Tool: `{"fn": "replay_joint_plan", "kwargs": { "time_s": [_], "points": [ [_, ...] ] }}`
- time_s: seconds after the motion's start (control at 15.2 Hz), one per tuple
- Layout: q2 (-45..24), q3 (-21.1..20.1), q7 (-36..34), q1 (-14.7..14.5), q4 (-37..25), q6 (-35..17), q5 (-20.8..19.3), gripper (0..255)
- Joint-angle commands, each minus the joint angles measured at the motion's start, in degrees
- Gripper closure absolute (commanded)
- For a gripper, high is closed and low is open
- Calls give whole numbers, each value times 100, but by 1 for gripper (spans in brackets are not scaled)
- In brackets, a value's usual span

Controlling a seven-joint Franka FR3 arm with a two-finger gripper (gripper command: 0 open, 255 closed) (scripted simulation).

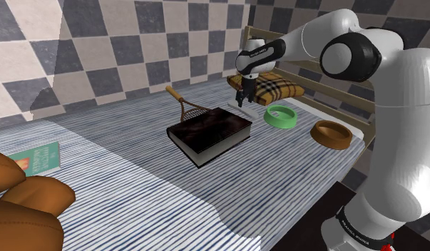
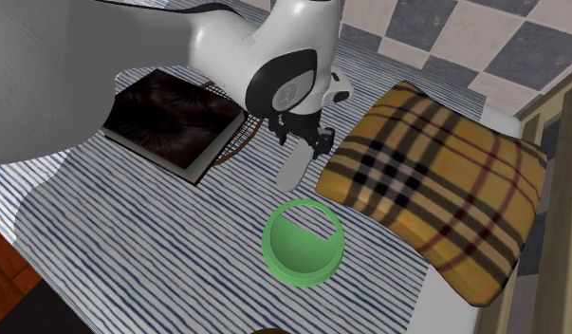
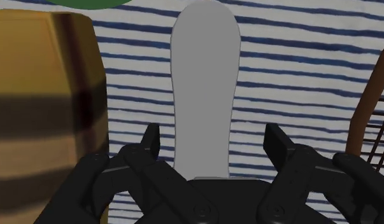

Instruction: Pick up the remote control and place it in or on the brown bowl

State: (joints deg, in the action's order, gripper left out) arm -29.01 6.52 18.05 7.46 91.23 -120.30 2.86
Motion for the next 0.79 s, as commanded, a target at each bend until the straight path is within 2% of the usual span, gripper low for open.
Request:
{"fn": "replay_joint_plan", "kwargs": {
  "time_s": [0.0, 0.4, 0.73],
  "points": [
    [3, 5, 85, 45, 120, -98, 12, 0],
    [-215, -12, 102, 58, 261, -456, 40, 0],
    [-238, -15, 103, 60, 272, -490, 42, 0]
  ]
}}
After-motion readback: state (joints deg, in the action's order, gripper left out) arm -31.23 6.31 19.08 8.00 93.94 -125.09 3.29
